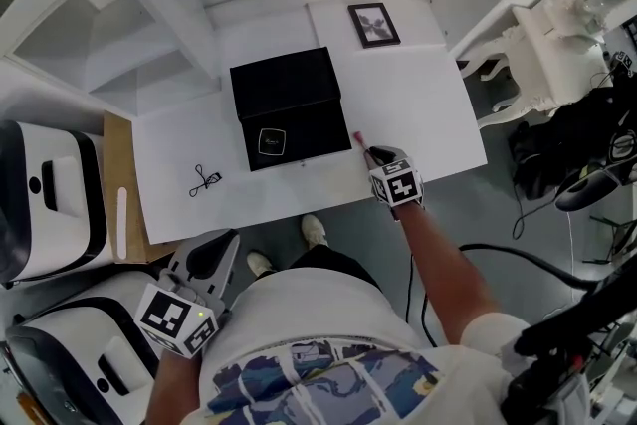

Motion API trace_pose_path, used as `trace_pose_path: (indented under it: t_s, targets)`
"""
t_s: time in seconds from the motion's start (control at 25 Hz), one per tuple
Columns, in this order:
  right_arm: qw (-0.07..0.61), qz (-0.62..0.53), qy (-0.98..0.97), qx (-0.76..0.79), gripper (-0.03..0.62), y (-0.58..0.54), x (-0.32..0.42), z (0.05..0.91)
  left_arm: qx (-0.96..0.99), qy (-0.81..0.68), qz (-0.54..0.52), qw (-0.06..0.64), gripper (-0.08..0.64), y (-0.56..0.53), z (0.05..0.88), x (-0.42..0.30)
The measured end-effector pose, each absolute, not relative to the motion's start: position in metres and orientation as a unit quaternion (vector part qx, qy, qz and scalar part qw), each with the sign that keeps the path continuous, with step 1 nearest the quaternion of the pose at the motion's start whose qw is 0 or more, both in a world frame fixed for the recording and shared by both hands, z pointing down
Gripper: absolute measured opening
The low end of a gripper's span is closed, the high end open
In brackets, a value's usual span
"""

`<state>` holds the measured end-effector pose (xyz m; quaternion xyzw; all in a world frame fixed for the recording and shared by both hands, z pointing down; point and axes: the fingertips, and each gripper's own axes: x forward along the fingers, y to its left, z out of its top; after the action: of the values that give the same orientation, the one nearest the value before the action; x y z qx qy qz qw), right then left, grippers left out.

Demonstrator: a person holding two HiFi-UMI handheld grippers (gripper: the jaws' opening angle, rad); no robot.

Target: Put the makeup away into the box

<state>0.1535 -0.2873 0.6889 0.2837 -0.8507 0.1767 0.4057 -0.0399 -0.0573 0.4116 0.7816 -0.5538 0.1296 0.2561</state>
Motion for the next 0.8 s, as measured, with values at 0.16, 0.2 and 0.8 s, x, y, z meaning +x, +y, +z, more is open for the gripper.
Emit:
trace_pose_path:
  t_s: [0.16,0.2,0.8]
  targets:
    - [0.403,0.184,-0.847,0.293,0.061,-0.288,0.156,0.688,0.784,-0.553,0.13,0.251,0.014,-0.058,0.411,-0.039]
    - [0.402,0.187,-0.847,0.295,0.061,-0.288,0.157,0.688,0.784,-0.553,0.129,0.25,0.014,-0.057,0.411,-0.039]
    - [0.353,0.19,-0.854,0.331,0.061,-0.28,0.141,0.615,0.801,-0.541,0.102,0.233,0.014,-0.03,0.406,-0.056]
